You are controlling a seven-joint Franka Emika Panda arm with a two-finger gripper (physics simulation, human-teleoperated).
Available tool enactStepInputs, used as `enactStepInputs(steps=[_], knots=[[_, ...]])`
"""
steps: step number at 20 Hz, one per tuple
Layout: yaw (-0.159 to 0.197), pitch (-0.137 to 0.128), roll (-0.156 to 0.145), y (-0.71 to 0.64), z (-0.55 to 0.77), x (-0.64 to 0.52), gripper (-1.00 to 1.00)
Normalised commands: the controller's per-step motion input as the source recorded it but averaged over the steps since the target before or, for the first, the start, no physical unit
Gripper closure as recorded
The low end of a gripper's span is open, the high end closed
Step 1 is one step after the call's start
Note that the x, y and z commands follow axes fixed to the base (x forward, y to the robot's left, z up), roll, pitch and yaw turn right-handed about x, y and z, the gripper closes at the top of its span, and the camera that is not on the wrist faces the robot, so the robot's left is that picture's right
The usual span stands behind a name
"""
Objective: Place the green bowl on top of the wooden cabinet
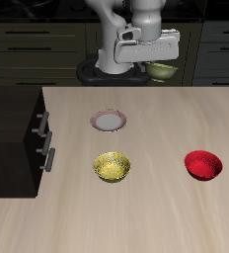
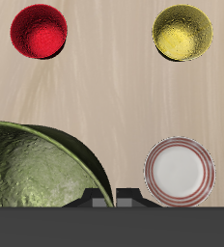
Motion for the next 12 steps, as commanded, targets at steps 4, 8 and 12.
enactStepInputs(steps=[4,8,12], knots=[[0.035,-0.030,-0.004,0.00,0.14,-0.05,1.00],[-0.009,-0.022,-0.016,-0.08,0.21,-0.01,1.00],[-0.020,-0.022,0.004,-0.02,0.22,-0.06,1.00]])
